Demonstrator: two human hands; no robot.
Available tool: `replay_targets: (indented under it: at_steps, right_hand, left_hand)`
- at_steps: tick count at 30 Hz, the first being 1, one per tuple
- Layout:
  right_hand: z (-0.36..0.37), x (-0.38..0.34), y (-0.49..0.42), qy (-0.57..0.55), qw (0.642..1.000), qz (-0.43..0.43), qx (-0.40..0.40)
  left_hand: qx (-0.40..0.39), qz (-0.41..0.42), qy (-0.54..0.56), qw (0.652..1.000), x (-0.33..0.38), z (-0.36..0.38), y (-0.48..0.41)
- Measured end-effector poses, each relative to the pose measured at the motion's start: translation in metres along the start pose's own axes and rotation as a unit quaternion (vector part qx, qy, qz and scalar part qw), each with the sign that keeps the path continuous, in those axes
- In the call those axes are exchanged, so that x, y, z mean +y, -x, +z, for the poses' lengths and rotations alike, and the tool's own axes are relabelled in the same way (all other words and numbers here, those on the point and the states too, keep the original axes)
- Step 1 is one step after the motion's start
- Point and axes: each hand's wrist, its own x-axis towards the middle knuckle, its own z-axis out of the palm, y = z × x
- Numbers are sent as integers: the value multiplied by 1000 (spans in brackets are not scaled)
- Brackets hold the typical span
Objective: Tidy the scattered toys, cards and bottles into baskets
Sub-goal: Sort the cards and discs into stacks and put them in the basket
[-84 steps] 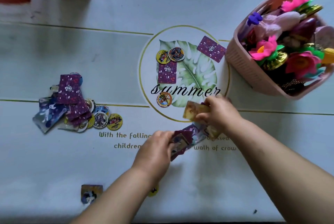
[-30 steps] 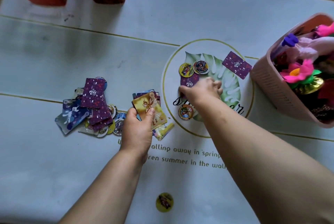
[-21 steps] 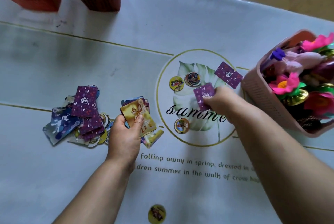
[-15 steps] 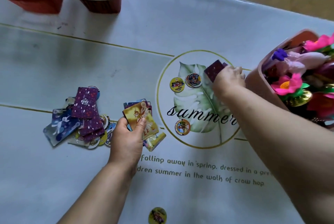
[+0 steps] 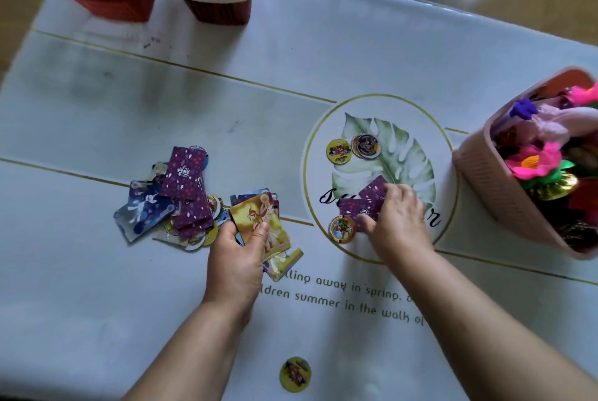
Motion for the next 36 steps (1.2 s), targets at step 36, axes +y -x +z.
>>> replay_targets:
  at_steps: [36]
  right_hand:
    - [62, -250, 78, -132, 989, -57, -24]
  left_hand:
    - [182, -50, -43, 981, -16, -199, -35]
